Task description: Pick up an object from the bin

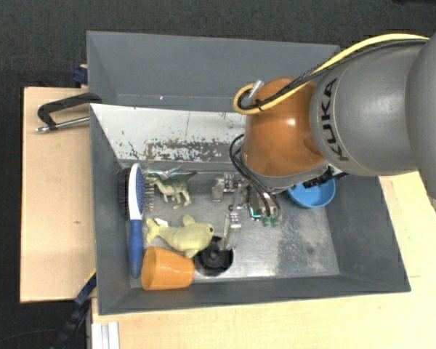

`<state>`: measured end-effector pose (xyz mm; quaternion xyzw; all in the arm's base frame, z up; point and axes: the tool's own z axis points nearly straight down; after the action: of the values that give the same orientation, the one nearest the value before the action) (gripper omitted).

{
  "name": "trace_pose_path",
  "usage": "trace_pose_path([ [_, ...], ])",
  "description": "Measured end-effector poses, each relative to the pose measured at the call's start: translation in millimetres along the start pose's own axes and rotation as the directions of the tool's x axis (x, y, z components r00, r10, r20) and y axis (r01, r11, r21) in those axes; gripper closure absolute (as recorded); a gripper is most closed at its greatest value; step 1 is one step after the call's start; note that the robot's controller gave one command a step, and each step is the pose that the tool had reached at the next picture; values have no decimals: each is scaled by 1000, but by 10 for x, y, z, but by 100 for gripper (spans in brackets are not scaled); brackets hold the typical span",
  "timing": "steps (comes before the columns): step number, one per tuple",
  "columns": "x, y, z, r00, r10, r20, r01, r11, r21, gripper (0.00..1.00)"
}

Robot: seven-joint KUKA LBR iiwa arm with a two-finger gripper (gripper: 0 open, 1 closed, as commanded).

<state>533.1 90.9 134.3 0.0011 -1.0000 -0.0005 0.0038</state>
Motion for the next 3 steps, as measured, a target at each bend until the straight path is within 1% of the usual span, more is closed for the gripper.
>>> trace_pose_path([
  [1, 279, 360, 356, 1000, 20, 2, -20, 1000, -1, 0],
  [2, 380, 386, 643, 996, 86, 2, -86, 996, -2, 0],
  [3, 371, 376, 641, 996, 88, 7, -88, 996, -2, 100],
])
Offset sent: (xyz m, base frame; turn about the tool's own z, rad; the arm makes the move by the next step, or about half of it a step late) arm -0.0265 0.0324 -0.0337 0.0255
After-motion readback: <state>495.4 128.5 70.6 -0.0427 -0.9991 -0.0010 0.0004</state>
